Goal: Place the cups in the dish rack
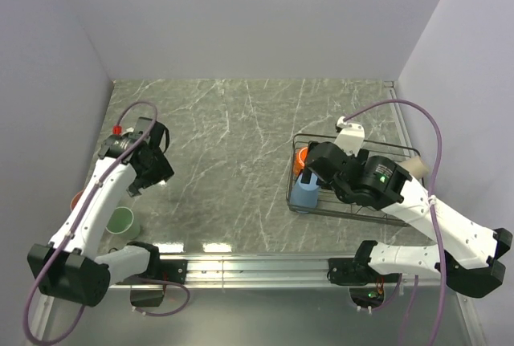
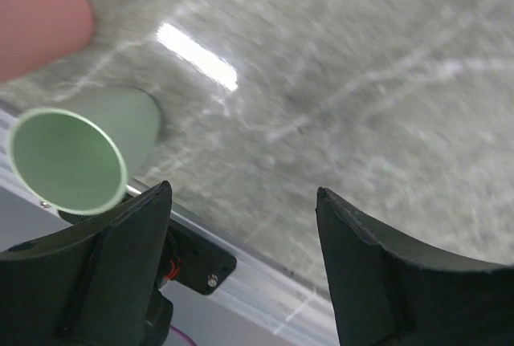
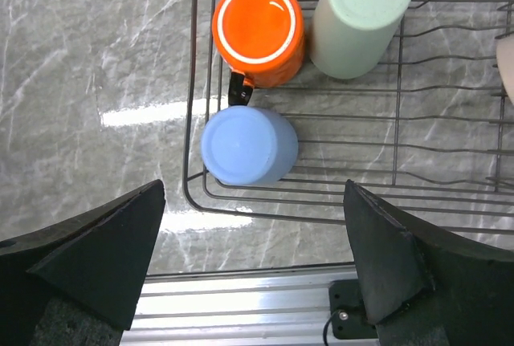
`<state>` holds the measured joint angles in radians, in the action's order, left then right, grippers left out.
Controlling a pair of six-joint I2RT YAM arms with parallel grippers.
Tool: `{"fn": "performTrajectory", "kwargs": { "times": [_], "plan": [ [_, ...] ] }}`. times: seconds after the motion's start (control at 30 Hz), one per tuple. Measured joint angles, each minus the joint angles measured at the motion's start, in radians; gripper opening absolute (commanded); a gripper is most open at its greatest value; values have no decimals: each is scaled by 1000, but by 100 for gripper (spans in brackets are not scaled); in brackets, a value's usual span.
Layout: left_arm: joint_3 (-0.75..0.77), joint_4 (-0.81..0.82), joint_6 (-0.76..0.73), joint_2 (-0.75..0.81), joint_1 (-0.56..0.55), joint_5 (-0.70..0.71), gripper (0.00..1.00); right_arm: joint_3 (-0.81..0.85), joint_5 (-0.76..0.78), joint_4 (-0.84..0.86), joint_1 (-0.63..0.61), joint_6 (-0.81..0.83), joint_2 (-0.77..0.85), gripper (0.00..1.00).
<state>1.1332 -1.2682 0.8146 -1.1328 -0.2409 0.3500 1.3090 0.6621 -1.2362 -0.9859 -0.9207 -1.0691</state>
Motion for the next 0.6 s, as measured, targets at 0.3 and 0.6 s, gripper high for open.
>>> {"fn": "performTrajectory", "kwargs": {
  "times": [0.3, 0.6],
  "plan": [
    [-58, 58, -9, 0, 200, 68, 79, 26, -52, 1, 0, 77, -5, 99],
    [-61, 90, -51, 5, 290, 154, 76, 60, -136, 13, 0, 163, -56, 100]
  ]
}}
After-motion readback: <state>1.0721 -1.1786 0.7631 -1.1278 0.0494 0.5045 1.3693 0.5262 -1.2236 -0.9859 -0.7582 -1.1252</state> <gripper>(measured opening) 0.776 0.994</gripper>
